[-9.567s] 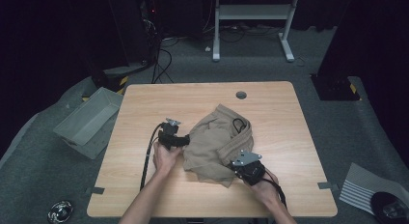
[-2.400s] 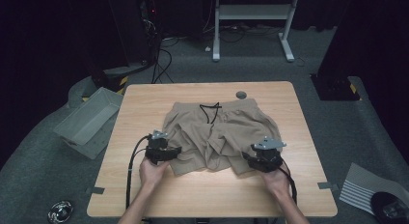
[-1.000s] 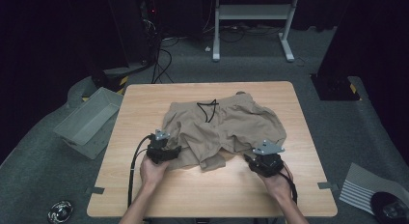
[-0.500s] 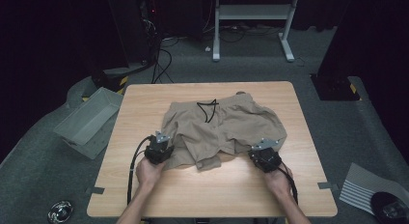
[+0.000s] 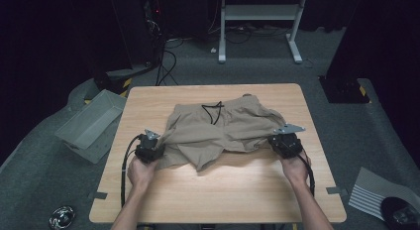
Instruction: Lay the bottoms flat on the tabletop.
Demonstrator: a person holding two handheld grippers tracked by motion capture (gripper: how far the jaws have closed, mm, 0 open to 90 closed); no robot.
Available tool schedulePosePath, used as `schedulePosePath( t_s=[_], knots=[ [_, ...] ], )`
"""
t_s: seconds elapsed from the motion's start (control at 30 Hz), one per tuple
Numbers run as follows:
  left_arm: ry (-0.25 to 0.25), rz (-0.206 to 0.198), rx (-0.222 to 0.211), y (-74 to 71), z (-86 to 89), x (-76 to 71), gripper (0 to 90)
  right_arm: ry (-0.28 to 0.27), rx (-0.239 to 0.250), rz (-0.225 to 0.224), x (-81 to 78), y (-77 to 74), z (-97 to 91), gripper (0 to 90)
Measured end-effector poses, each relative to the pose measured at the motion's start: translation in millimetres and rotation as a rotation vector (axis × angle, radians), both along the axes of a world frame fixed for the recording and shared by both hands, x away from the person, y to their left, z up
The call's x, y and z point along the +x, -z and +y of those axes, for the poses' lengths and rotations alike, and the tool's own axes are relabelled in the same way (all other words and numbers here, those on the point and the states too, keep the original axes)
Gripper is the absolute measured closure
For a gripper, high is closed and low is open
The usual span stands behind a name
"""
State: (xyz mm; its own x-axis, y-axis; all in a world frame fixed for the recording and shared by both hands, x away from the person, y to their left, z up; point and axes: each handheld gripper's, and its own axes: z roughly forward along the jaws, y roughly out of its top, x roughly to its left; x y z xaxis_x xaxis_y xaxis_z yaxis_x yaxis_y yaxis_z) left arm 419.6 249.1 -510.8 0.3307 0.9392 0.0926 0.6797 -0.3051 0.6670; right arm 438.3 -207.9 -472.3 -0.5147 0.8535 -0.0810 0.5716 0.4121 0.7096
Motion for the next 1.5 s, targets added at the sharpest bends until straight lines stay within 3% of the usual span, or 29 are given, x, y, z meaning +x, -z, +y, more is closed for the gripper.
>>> schedulePosePath(
  t_s=[0.07,0.1,0.17,0.23,0.27,0.3,0.33,0.43,0.53,0.67,0.73,0.77,0.8,0.87,0.93,1.0,1.03,1.1,1.17,1.27,1.3,1.33,1.37,1.43,1.5],
  knots=[
    [0.024,-0.027,-0.025,-1.5,-3.9,-5.5,49.1,0.028,-0.018,0.049,8.8,12.2,1.5,80.7],
    [0.034,-0.028,-0.034,-2.3,-5.4,-7.5,45.3,0.036,0.001,0.044,7.5,13.6,5.7,73.5],
    [0.052,-0.012,-0.041,-3.0,-6.1,-9.4,44.9,0.022,0.021,0.026,3.2,10.0,9.5,70.3],
    [0.056,0.003,-0.052,-2.0,-6.9,-8.8,44.4,-0.025,0.047,-0.019,-8.5,-0.2,21.8,65.8],
    [0.053,0.004,-0.06,-1.1,-7.9,-8.3,43.8,-0.098,0.067,-0.041,-19.1,-6.3,38.2,63.2],
    [0.059,0.012,-0.068,-0.2,-8.7,-7.5,43.4,-0.135,0.055,-0.042,-23.1,-6.5,47.9,62.5],
    [0.059,0.016,-0.072,0.9,-10.1,-6.8,43.4,-0.135,0.055,-0.042,-23.1,-6.5,47.9,62.5],
    [0.061,0.024,-0.066,4.9,-13.8,-5.8,41.5,-0.247,0.031,-0.012,-28.7,4.0,82.3,60.2],
    [0.062,0.03,-0.084,8.6,-13.5,-6.2,40.7,-0.274,0.025,0.004,-27.9,10.7,96.3,58.0],
    [0.065,0.001,-0.096,11.5,-12.7,-6.1,39.1,-0.314,0.046,0.037,-21.6,19.5,119.0,56.7],
    [0.071,-0.002,-0.094,11.4,-12.8,-5.3,40.7,-0.308,0.048,0.065,-14.7,25.2,125.8,60.1],
    [0.077,0.001,-0.093,10.8,-13.1,-5.0,46.3,-0.308,0.012,0.096,-6.8,33.4,129.5,71.5],
    [0.085,0.003,-0.098,10.3,-13.9,-4.5,46.3,-0.308,0.012,0.096,-6.8,33.4,129.5,71.5],
    [0.111,0.009,-0.089,8.5,-14.0,-4.4,59.0,-0.321,-0.025,0.088,-2.3,39.8,128.7,85.4],
    [0.13,0.009,-0.079,7.5,-12.5,-6.0,69.6,-0.316,-0.008,0.11,1.7,37.5,124.4,90.0],
    [0.142,0.005,-0.084,5.0,-8.3,-7.7,77.7,-0.308,-0.029,0.07,1.0,29.4,116.6,90.0],
    [0.142,-0.003,-0.088,2.9,-6.4,-9.1,77.7,-0.308,-0.029,0.07,1.0,29.4,116.6,90.0],
    [0.14,-0.023,-0.093,-2.3,-1.1,-10.4,80.2,-0.284,-0.014,0.016,0.6,16.4,106.3,90.0],
    [0.142,-0.03,-0.093,-7.4,1.5,-8.2,80.2,-0.273,-0.007,0.003,1.8,12.4,103.3,90.0],
    [0.129,-0.038,-0.05,-10.6,-2.8,-1.3,76.6,-0.239,0.004,-0.012,9.1,5.8,100.6,90.0],
    [0.112,-0.014,-0.055,-9.2,-4.3,2.3,64.1,-0.217,-0.029,-0.01,14.6,9.4,103.6,90.0],
    [0.095,0.007,-0.064,-7.8,-5.0,4.7,64.1,-0.217,-0.029,-0.01,14.6,9.4,103.6,90.0],
    [0.08,0.014,-0.076,-7.2,-5.4,4.7,57.1,-0.211,-0.05,0.015,17.6,14.5,105.1,89.5],
    [0.075,0.017,-0.099,-9.4,-5.1,-0.4,46.7,-0.195,-0.049,0.067,18.4,23.7,106.4,81.2],
    [0.076,0.01,-0.115,-14.0,-4.2,-8.6,40.4,-0.197,-0.021,0.052,10.1,24.4,106.6,72.3]
  ],
)
